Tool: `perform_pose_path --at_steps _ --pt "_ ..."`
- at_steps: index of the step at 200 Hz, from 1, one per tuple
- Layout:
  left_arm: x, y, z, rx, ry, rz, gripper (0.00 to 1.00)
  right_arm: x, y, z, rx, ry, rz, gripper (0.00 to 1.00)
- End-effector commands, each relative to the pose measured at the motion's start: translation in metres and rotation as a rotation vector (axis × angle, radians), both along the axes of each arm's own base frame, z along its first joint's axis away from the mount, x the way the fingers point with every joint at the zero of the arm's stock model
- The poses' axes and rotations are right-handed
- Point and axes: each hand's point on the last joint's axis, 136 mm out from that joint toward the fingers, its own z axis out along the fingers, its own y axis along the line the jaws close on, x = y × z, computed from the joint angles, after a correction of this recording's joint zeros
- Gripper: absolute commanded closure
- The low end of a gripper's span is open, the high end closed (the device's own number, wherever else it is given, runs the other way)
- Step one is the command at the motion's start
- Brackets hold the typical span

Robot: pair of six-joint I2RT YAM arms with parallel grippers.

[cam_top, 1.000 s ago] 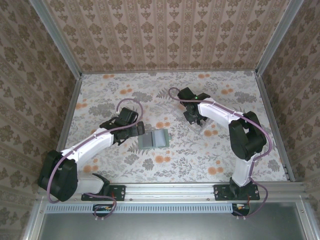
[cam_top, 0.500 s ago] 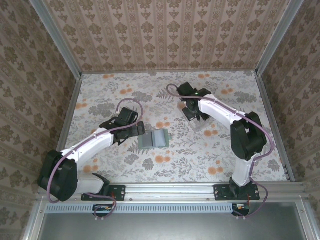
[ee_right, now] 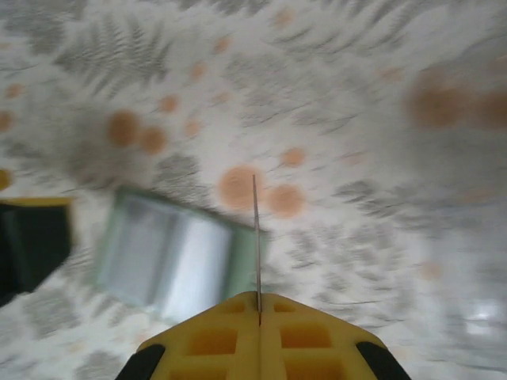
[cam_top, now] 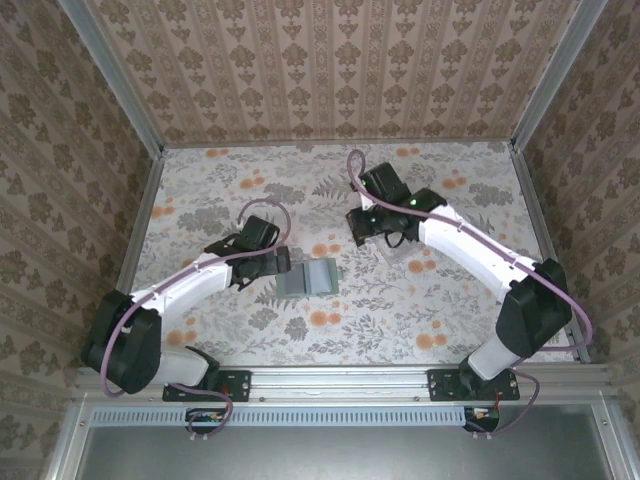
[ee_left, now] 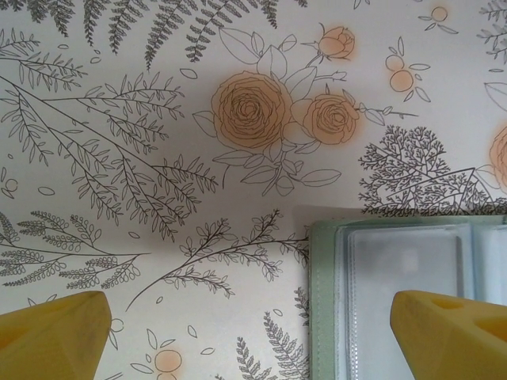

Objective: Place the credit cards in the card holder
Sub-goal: Pick up the credit card from the storage box, then insert the credit card into the card slot.

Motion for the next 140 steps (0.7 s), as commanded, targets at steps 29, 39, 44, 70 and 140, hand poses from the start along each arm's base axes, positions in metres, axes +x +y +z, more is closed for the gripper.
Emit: perform_pose_path --at_steps 29,39,44,70,140 --pt "-0.009 0.008 -0.017 0.035 0.038 -0.016 0.00 -0.015 0.085 -0.027 0.473 0.160 0.007 1.00" --pt "-0.011 0.009 -0.019 0.039 0.044 -0.014 0.00 -0.017 0.091 -0.036 0.480 0.178 0.009 1.00" --pt "-0.011 0.009 -0.019 0.041 0.045 -0.013 0.00 -0.017 0.093 -0.040 0.482 0.183 0.011 1.00" --pt "-0.011 0.010 -0.020 0.044 0.045 -0.005 0.00 -0.019 0.095 -0.058 0.480 0.205 -0.001 1.00" --pt "-0.010 0.000 -0.022 0.048 0.048 -0.017 0.00 -0.021 0.073 -0.112 0.412 0.258 -0.036 1.00"
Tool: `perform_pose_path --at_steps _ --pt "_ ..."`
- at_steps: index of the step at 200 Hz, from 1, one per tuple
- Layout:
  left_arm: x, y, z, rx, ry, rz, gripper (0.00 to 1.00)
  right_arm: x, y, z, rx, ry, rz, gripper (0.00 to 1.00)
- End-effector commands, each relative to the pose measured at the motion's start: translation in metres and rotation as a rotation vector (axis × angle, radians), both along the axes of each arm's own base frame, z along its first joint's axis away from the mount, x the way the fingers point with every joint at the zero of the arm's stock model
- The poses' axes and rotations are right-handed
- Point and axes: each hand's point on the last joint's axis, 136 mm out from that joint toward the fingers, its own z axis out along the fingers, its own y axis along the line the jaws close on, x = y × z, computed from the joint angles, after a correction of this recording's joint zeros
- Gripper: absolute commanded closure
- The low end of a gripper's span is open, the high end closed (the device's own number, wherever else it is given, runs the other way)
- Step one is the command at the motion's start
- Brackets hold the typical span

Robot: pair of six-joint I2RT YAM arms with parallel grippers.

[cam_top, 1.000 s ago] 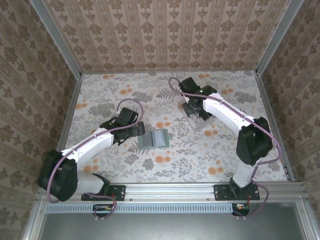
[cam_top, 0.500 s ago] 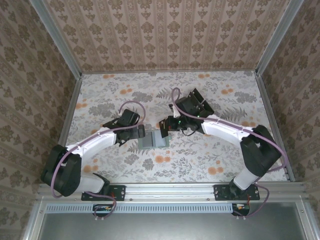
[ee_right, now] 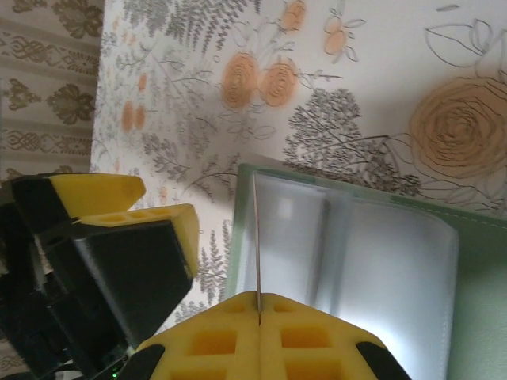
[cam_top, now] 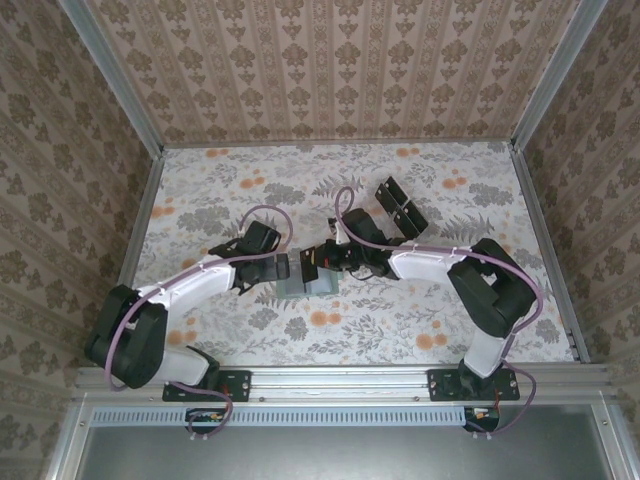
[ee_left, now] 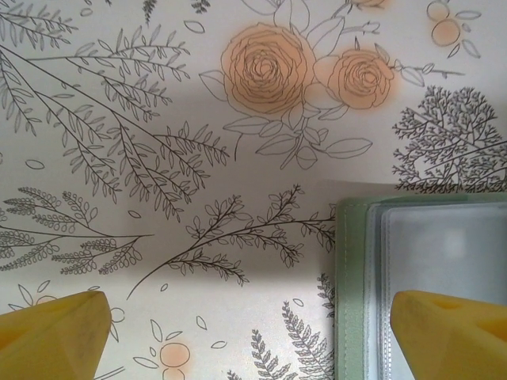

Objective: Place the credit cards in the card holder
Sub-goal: Insert the credit card into the card slot.

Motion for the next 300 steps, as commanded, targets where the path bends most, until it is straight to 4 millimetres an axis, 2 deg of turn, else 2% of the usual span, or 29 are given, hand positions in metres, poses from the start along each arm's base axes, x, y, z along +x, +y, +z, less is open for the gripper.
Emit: perform_pose_path --at_steps 1,32,110,198,273,300 --pt "-0.001 -0.004 -0.001 0.016 0.001 -0.011 0.00 0.000 -0.009 -0.025 -0.004 0.037 -0.003 1.00" --pt "-0.003 -0.007 -0.001 0.026 0.000 -0.026 0.00 0.000 -0.019 -0.041 -0.006 0.061 -0.017 1.00" --pt "-0.008 -0.025 -0.007 -0.001 -0.039 -0.080 0.00 -0.004 -0.021 -0.047 -0.005 0.076 -0.012 1.00" --pt "-0.017 -0.018 -0.032 0.031 -0.014 -0.080 0.00 -0.005 -0.020 -0.044 0.009 0.084 -0.013 1.00" --pt "-0.013 -0.028 -0.014 -0.016 -0.069 -0.094 0.00 -0.006 -0.021 -0.048 0.003 0.094 -0.016 1.00" --pt "-0.010 -0.032 -0.015 -0.021 -0.072 -0.101 0.00 -0.006 -0.021 -0.049 0.002 0.098 -0.019 1.00"
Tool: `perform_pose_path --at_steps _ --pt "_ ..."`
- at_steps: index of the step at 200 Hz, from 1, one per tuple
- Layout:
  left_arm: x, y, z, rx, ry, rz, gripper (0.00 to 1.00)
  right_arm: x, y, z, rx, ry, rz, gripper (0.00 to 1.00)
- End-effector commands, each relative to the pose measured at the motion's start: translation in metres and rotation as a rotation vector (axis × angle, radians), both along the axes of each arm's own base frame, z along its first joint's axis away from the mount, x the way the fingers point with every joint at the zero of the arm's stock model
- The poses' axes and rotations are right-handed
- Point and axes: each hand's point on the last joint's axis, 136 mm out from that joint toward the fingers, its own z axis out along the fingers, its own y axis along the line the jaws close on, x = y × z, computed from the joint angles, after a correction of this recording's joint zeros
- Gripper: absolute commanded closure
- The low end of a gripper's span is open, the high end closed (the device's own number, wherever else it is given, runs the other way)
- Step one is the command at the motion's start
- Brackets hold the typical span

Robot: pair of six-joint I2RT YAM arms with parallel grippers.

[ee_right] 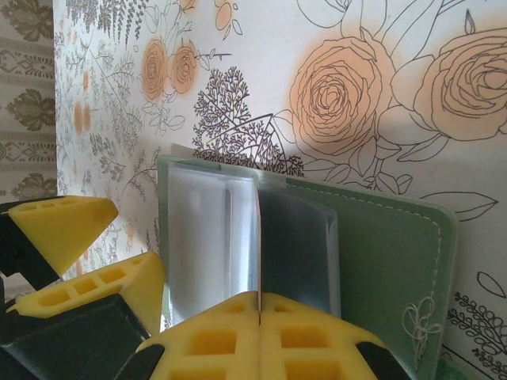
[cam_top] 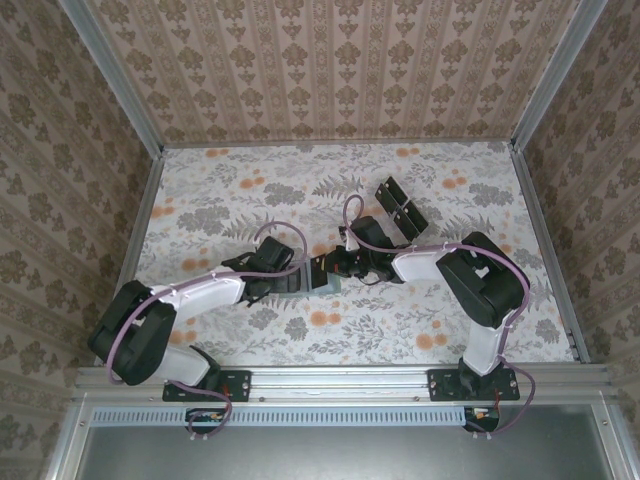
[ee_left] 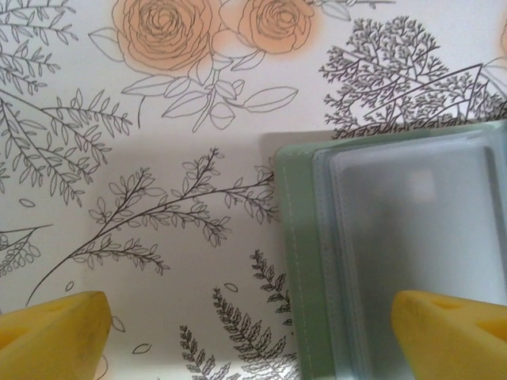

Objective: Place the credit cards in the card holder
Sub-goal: Insert the credit card into the card slot.

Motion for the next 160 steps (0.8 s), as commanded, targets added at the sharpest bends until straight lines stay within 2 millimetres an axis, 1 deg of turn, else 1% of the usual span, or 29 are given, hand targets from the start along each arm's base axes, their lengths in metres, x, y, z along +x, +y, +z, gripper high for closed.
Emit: perform_pose_path --at_steps 1,29,93,116,160 --pt "0.004 -0.003 0.004 -0.013 -0.020 0.006 0.00 -0.006 -0.002 -0.012 -0.002 0.039 0.002 1.00" --pt "0.001 0.000 -0.006 0.013 0.005 0.014 0.00 -0.005 -0.002 -0.013 -0.004 0.039 0.001 1.00" --pt "-0.012 0.019 -0.023 0.076 0.042 0.053 0.00 -0.005 -0.003 -0.013 -0.002 0.041 -0.002 1.00" --pt "-0.014 0.022 -0.026 0.084 0.049 0.060 0.00 -0.003 -0.003 -0.004 0.015 0.025 -0.004 1.00" --pt "-0.016 0.025 -0.029 0.093 0.055 0.067 0.00 0.004 -0.002 0.030 0.087 -0.058 -0.013 1.00"
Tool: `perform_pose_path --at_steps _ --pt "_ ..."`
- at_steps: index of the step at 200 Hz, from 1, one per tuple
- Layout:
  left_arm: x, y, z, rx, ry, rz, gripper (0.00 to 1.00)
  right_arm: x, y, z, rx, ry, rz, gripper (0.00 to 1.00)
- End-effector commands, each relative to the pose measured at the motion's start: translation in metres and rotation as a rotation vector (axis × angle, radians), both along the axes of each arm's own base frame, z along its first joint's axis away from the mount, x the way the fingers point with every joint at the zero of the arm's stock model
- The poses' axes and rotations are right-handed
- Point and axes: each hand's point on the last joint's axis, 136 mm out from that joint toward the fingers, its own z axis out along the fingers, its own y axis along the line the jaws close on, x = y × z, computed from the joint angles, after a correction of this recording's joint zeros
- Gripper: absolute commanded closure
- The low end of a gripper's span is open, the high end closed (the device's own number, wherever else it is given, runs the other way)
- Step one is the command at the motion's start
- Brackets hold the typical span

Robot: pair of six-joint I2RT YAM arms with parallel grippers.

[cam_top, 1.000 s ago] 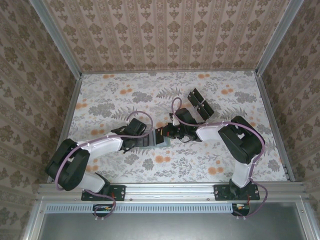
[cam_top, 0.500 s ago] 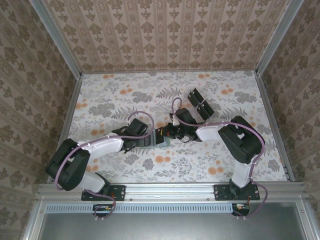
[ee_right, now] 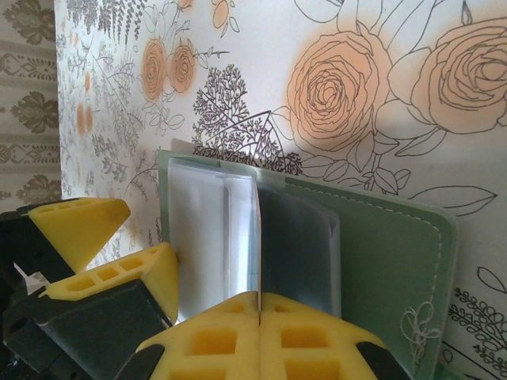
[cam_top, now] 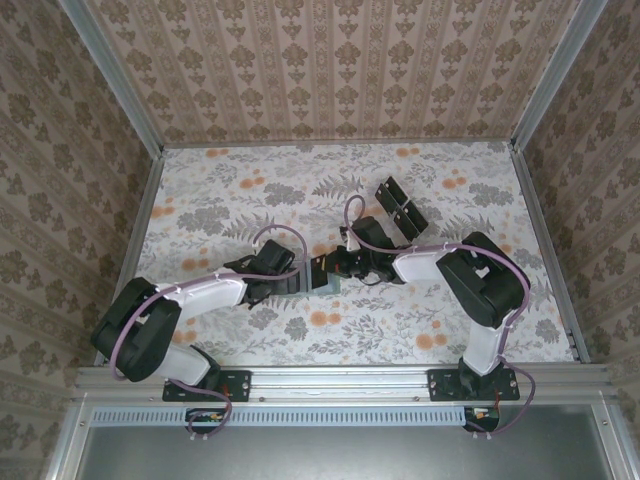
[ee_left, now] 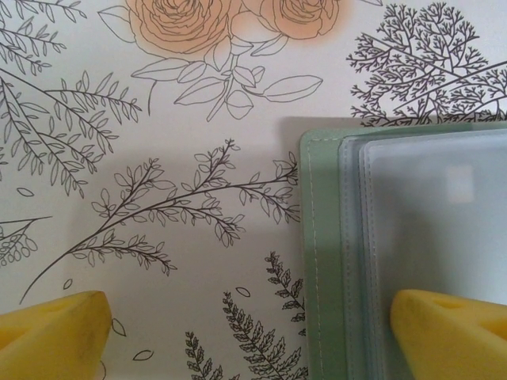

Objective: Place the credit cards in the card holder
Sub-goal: Insert the credit card into the card slot.

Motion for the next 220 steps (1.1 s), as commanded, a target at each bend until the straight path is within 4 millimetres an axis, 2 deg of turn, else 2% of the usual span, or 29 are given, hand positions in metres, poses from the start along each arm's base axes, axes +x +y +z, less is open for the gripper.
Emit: perform_pose_path --at_steps 1,24,51,115,220 --pt "-0.016 0.019 -0.018 0.078 0.056 0.029 0.00 0.003 0.001 0.029 0.069 -0.066 0.000 1.00" --pt "-0.017 0.020 -0.019 0.075 0.058 0.034 0.00 0.006 0.003 0.039 0.121 -0.102 -0.015 1.00" --pt "-0.018 0.021 -0.021 0.071 0.062 0.042 0.00 0.009 0.004 0.041 0.175 -0.120 -0.045 1.00" --pt "-0.019 0.021 -0.022 0.069 0.061 0.042 0.00 0.012 0.007 0.026 0.211 -0.131 -0.092 1.00" --pt "-0.019 0.022 -0.022 0.072 0.060 0.043 0.00 0.003 0.007 0.003 0.180 -0.103 -0.096 1.00"
